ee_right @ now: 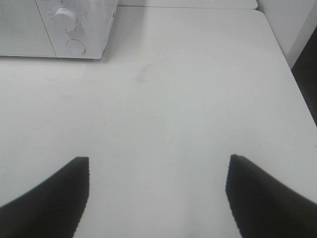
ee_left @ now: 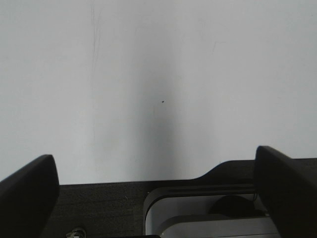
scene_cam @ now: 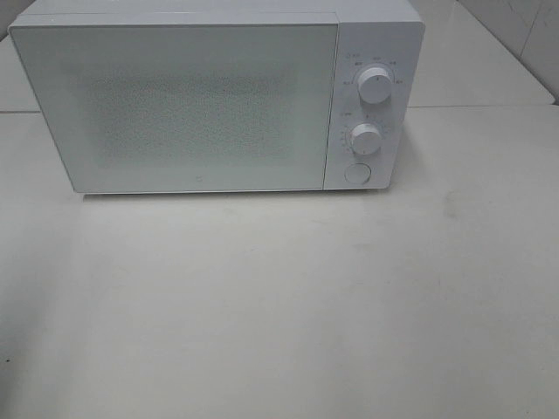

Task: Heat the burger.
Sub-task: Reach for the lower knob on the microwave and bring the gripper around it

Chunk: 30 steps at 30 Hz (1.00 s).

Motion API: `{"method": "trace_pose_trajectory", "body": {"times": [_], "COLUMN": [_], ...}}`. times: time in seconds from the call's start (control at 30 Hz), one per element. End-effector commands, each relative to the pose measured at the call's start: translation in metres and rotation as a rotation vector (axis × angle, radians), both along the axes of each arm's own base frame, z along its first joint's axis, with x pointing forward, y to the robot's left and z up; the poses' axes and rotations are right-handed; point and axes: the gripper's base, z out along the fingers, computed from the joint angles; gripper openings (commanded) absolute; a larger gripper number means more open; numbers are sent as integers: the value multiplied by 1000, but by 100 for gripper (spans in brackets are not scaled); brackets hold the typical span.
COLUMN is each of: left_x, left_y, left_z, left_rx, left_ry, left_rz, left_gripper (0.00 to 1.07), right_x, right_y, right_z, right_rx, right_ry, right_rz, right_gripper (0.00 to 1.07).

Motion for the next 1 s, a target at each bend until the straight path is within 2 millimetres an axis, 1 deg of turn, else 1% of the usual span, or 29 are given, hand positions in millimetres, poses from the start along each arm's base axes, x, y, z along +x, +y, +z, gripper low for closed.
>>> {"method": "trace_pose_trajectory", "body": {"times": [0.03,0.07,0.1,0.17,0.2,0.23,0.3,0.33,0.37,0.43,0.47,0.5,0.53,0.6,0.7,0.73,0.77,0.8,0.83,1.0], "left_x": [-21,-21,-31,-35,-44,-44,-55,-55,-63,-66,-71,-75,-75,-97,-102,-110,-114,-114,-122,-122], "left_y": [-2,-2,-2,-3,-4,-4,-5,-5,-5,-5,-6,-6,-6,-8,-8,-10,-12,-12,-12,-12], "left_z": [-9,-9,-15,-17,-21,-21,-24,-24,-25,-26,-24,-24,-24,-24,-23,-22,-22,-22,-22,-23], "left_rx": [-4,-4,0,1,3,3,7,7,12,12,19,22,22,31,30,14,6,6,9,10], "left_ry": [-50,-50,-69,-82,-108,-108,-161,-161,-221,-248,-354,-402,-402,-518,-552,-607,-634,-634,-683,-687], "left_rz": [10,10,11,11,11,11,12,12,14,15,21,24,24,22,21,19,16,16,14,15], "left_gripper": [100,100,100,100,100,100,100,100,100,100,100,100,100,100,100,100,100,100,100,100], "right_x": [-4,-4,-4,-4,-4,-4,-4,-4,-4,-4,-4,-4,-4,-4,-4,-4,-4,-4,-4,-4], "right_y": [-1,-1,-1,-1,-1,-1,-1,-1,-1,-1,-1,-1,-1,-1,-1,-1,-1,-1,-1,-1], "right_z": [-1,-1,-1,-1,-1,-1,-1,-1,-1,-1,-1,-1,-1,-1,-1,-1,-1,-1,-1,-1], "right_rx": [-8,-8,-8,-8,-8,-8,-8,-8,-8,-8,-8,-8,-8,-8,-8,-8,-8,-8,-8,-9], "right_ry": [-24,-24,-24,-24,-24,-24,-24,-24,-24,-24,-24,-24,-24,-24,-24,-24,-24,-24,-24,-22], "right_rz": [1,1,1,1,1,1,1,1,1,1,1,1,1,1,1,1,1,1,1,2], "right_gripper": [75,75,75,75,75,75,75,75,75,75,75,75,75,75,75,75,75,75,75,75]}}
